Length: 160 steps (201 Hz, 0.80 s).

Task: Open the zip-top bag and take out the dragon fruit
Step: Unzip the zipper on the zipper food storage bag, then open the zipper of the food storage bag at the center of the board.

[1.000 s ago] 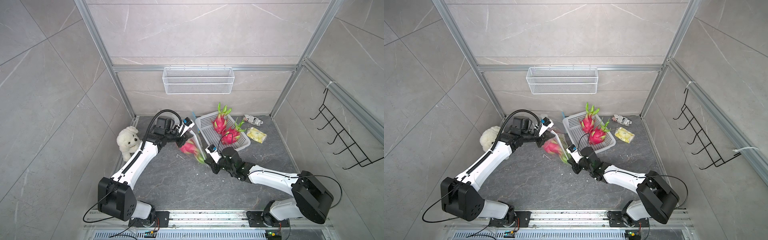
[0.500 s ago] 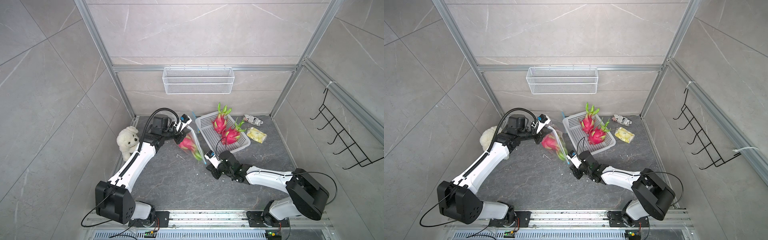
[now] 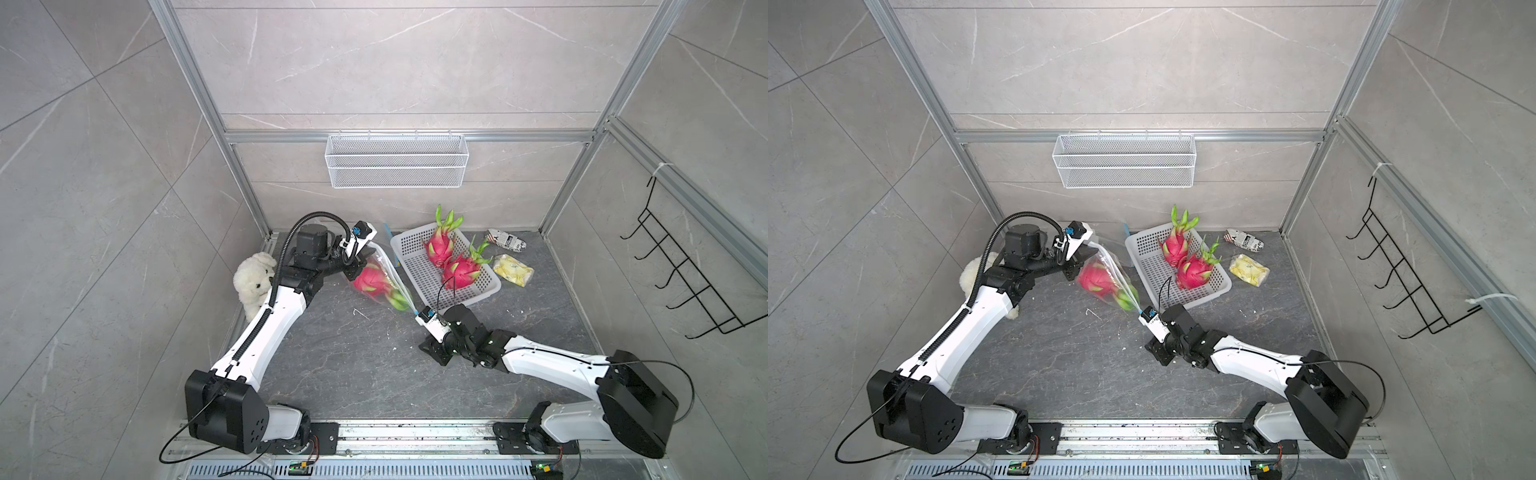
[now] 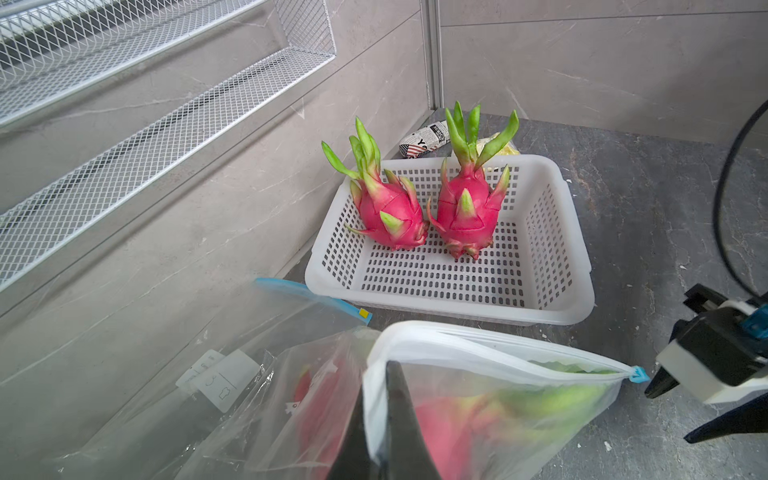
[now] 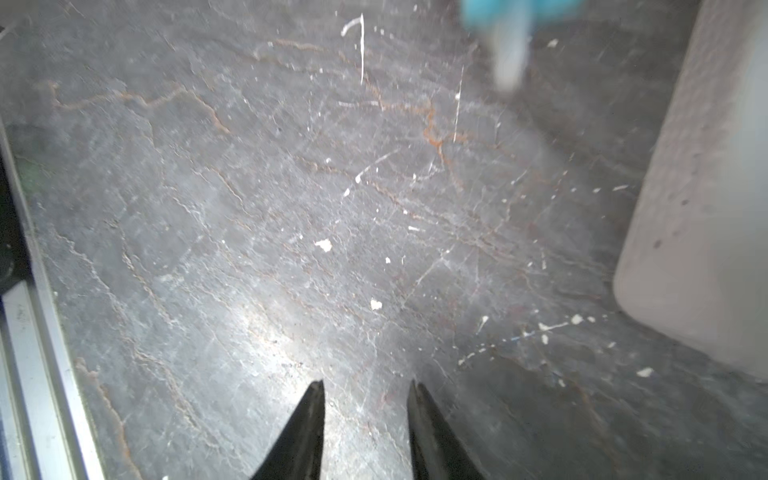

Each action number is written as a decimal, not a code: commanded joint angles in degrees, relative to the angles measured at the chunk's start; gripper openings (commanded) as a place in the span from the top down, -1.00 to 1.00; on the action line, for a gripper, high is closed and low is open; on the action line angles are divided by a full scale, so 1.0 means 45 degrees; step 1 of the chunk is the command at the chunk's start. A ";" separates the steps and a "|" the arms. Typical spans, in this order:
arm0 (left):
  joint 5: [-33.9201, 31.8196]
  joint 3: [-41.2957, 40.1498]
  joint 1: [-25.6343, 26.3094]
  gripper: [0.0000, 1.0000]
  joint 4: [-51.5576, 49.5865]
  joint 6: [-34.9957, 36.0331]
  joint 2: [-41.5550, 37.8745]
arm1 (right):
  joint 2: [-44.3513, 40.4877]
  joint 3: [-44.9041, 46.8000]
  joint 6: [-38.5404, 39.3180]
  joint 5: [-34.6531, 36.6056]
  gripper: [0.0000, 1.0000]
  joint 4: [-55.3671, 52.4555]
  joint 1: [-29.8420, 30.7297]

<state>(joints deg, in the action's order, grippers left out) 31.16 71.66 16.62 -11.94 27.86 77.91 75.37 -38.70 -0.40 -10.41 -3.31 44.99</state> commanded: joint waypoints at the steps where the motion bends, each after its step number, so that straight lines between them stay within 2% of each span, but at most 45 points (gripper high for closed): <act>1: 0.0338 0.0131 0.0017 1.00 0.0560 0.0117 -0.0697 | -0.1235 -0.0623 0.0178 0.0623 0.29 -0.0357 -0.0012; 27: 0.0581 -0.0199 0.0017 1.00 -0.0033 0.0377 -0.1073 | -0.2282 -0.1179 -0.0137 0.0451 0.29 -0.0474 -0.0423; 40: 0.0668 -0.0496 0.0021 1.00 -0.0333 0.0460 -0.1380 | -0.2237 -0.1857 -0.0659 -0.0236 0.29 -0.0715 -0.0886; 63: 0.0766 -0.1305 0.0019 1.00 -0.0539 0.0528 -0.2131 | -0.1169 -0.3761 -0.1403 -0.1752 0.30 -0.1599 -0.1440; 90: 0.1045 -0.2076 0.0021 1.00 -0.0457 0.0202 -0.2817 | 0.0668 -0.6234 -0.1498 -0.3741 0.36 -0.2771 -0.1466; 115: 0.1065 -0.2323 0.0024 1.00 -0.0315 -0.0255 -0.2938 | 0.1408 -0.6578 -0.2241 -0.5641 0.52 -0.1881 -0.1415; 128: 0.1191 -0.2364 0.0002 1.00 -0.0203 -0.0439 -0.2922 | 0.1663 -0.6598 -0.2549 -0.5836 0.64 -0.1649 -0.1249; 160: 0.1294 -0.2664 0.0009 1.00 0.0279 -0.0660 -0.2977 | 0.2254 -0.6325 -0.2951 -0.5725 0.68 -0.0890 -0.0427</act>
<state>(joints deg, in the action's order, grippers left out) 34.74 59.94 16.62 -15.18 27.09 66.22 83.81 -67.20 -10.57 -33.10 -10.20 40.58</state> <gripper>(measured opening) 0.047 0.169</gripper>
